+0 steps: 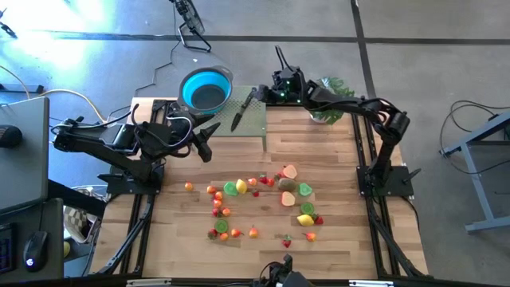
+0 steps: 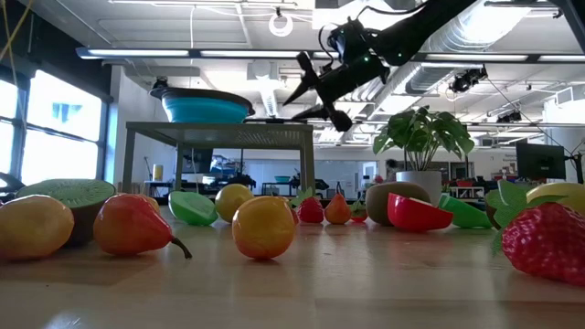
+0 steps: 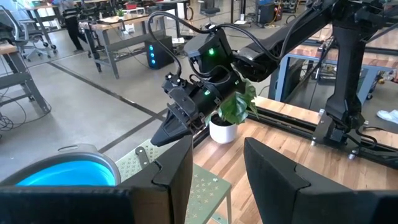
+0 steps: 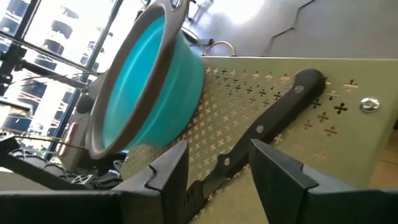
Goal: Pick & Place Fruit
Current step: Put the orange pear into the strainer bowl on the shelf
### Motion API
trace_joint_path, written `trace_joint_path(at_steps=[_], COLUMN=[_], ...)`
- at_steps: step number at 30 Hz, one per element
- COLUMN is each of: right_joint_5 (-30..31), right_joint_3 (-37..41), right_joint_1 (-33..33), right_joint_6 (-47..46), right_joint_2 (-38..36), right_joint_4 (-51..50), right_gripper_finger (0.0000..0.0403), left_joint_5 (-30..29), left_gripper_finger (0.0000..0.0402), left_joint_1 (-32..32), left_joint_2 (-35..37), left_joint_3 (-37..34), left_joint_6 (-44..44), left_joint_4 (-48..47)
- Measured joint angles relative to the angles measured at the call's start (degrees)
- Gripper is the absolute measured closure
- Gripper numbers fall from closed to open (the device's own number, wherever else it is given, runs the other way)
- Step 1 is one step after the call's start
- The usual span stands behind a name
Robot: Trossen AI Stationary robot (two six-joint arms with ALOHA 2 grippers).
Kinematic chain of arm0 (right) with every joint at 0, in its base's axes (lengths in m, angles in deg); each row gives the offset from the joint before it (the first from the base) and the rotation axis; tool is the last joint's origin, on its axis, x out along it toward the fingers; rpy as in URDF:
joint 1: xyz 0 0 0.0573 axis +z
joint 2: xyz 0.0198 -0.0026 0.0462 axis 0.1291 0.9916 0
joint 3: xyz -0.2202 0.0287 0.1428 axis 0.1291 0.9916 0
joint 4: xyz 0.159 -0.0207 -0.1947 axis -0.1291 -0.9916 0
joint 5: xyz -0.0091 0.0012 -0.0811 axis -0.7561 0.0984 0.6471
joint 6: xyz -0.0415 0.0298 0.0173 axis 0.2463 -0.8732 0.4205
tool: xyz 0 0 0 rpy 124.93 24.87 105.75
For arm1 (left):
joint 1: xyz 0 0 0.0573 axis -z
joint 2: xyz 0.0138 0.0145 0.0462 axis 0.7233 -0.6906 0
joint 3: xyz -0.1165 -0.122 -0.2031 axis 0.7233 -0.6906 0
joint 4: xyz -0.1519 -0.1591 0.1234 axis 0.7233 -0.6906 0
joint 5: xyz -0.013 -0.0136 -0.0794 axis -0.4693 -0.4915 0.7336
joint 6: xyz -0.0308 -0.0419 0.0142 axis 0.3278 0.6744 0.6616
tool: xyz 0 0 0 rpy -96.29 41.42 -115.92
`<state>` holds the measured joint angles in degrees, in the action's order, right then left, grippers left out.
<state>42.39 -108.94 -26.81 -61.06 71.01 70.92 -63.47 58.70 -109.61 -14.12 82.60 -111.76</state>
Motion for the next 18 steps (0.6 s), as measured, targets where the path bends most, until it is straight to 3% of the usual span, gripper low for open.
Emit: trace_joint_path(at_steps=[5,14,18], right_joint_5=[-1.3,-8.8,-11.8], right_joint_3=[0.0,0.0,0.0], right_joint_1=[0.0,0.1,0.5], right_joint_6=[1.1,4.6,8.3], right_joint_2=[-0.5,-0.6,-2.5], right_joint_4=[0.1,1.8,2.4], right_gripper_finger=[0.0266,0.0388,0.0396], left_joint_5=[0.0,0.0,0.5], left_gripper_finger=[0.0263,0.0263,0.0263], left_joint_1=[0.0,0.0,0.0], left_joint_2=[0.0,0.0,0.0], left_joint_3=[0.0,0.0,0.0], left_joint_6=[0.0,0.0,1.4], left_joint_4=[0.0,-0.2,-0.5])
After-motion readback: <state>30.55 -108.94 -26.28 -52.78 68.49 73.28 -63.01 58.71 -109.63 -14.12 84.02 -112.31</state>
